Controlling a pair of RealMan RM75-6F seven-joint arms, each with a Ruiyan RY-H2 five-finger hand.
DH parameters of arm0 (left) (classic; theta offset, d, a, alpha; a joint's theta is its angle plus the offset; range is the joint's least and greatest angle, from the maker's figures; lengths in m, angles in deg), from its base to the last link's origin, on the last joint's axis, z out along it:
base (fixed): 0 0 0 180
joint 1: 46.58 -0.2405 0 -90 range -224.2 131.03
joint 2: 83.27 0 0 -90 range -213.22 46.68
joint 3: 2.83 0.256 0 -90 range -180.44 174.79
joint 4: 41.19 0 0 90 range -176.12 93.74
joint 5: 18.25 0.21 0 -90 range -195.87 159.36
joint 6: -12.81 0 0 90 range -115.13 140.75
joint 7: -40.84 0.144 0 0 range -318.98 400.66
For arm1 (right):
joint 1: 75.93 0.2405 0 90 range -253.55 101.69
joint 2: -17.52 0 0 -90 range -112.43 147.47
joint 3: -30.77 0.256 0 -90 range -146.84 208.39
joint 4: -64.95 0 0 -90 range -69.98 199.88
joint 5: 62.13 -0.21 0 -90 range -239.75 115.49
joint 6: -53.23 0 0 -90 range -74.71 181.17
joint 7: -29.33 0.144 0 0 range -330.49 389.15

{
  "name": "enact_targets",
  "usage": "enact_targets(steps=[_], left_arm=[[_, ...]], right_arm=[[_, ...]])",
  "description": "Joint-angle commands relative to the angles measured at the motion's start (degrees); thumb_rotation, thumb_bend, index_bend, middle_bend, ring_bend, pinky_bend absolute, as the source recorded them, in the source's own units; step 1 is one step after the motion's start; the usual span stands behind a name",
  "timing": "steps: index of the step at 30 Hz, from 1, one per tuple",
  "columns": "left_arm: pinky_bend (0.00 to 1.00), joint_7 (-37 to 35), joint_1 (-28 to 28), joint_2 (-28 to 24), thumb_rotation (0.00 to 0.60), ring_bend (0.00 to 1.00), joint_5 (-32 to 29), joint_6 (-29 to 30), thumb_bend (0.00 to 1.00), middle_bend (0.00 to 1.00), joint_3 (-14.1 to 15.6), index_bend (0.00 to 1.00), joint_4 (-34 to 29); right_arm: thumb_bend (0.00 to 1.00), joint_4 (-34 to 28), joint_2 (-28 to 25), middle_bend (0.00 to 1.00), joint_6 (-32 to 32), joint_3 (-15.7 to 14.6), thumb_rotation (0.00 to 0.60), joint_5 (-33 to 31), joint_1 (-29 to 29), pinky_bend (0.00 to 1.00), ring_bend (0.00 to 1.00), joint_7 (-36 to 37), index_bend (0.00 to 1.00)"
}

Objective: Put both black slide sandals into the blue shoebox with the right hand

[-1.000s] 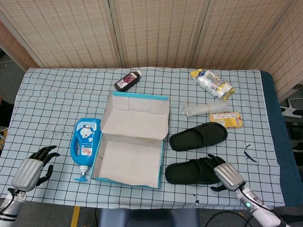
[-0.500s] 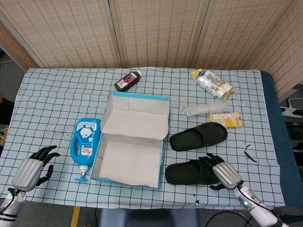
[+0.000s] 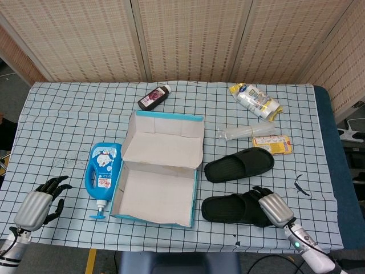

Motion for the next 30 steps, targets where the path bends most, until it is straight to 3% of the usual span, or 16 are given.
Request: enact_targets(steps=[1,9,12,24,30], left_arm=[[0.36,-0.2,0.0,0.0,0.600,0.15,-0.1,-0.2,0.62,0.13,0.0,0.29,-0.1],[0.36,-0.4,0.0,-0.1,0.600,0.15,0.0,0.0,0.62,0.13,0.0,0.29,-0.2],[0.36,-0.1,0.0,0.0,0.600,0.15,0.1,0.1,0.62,0.13,0.0,0.29,-0.1],[0.36,0.2,-0.1,-0.1,0.600,0.15,0.3,0.2,0.62,0.13,0.1,0.29,-0.2],[0.36,0.4,0.0,0.0,0.600,0.15,0.1,0.0,0.62,0.13,0.1,0.29,-0.2]], right_arm=[[0.02,-0.6,-0.4,0.32,0.3,0.1,0.600,-0.8,-0.1,0.26,0.15,-0.8,0.31],[0.02,-2.8,-1.3,0.54,-6.3,2.3,0.600,-1.8,-2.5,0.59,0.39,-3.3,0.51],[0.02,-4.2,-2.3,0.59,-9.7,3.2,0.600,-1.9,-3.8,0.67,0.45,-4.8,0.57],[0.02,-16.9,-10.5,0.61,-21.1,6.1,0.600,-0.5,-7.9,0.70,0.46,-11.2,0.59],[0.02,-26.2,-13.1,0.61,-16.3,7.5,0.600,1.6,-3.8,0.70,0.46,-12.3,0.59]])
